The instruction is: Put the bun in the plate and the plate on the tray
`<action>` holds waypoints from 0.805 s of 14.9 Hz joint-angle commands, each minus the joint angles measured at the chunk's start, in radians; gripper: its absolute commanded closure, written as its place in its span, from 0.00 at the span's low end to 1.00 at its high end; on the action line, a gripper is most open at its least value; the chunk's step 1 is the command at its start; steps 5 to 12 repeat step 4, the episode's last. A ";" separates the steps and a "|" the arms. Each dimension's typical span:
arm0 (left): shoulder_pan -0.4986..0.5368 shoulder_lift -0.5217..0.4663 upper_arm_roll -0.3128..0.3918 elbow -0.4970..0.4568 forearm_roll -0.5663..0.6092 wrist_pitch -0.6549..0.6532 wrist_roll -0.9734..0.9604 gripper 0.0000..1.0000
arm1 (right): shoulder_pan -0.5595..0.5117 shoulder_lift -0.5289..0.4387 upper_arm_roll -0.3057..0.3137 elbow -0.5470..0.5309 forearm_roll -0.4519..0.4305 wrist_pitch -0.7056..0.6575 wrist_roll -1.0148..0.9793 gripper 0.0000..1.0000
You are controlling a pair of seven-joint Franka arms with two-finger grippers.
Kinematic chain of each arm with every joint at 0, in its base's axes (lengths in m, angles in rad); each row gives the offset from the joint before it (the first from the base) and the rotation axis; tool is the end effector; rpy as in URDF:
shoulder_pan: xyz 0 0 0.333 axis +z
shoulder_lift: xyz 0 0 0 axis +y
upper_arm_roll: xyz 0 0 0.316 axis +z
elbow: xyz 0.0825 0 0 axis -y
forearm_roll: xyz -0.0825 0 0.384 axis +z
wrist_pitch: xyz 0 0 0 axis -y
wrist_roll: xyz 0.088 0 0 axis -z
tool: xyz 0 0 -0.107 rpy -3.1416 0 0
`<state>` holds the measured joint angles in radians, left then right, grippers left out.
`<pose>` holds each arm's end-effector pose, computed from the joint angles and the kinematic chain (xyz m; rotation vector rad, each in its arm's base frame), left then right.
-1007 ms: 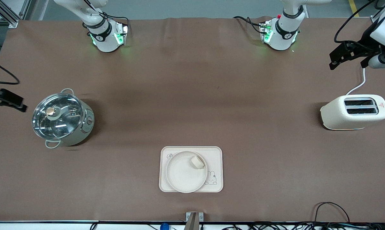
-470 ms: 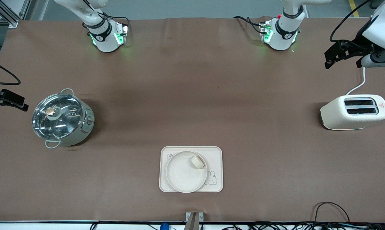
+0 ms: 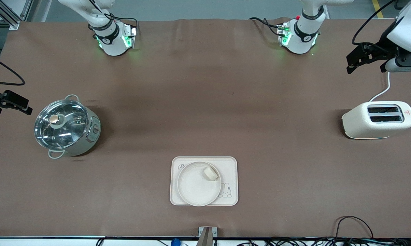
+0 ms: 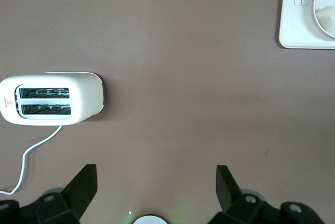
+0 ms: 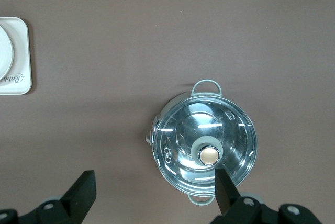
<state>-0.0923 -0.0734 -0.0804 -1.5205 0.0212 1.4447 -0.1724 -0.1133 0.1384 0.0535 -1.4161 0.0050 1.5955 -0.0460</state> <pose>0.5102 -0.0884 0.6761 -3.1146 -0.0040 -0.0032 0.5990 -0.0378 0.6202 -3.1307 0.0227 -0.0654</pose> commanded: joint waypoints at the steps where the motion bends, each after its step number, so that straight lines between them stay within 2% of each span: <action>1: 0.000 0.004 -0.004 0.016 0.002 -0.017 0.013 0.00 | -0.006 -0.036 0.005 -0.046 -0.007 0.009 0.014 0.00; 12: 0.000 0.003 -0.004 0.016 0.002 -0.017 0.014 0.00 | -0.003 -0.036 0.005 -0.041 -0.005 0.011 0.014 0.00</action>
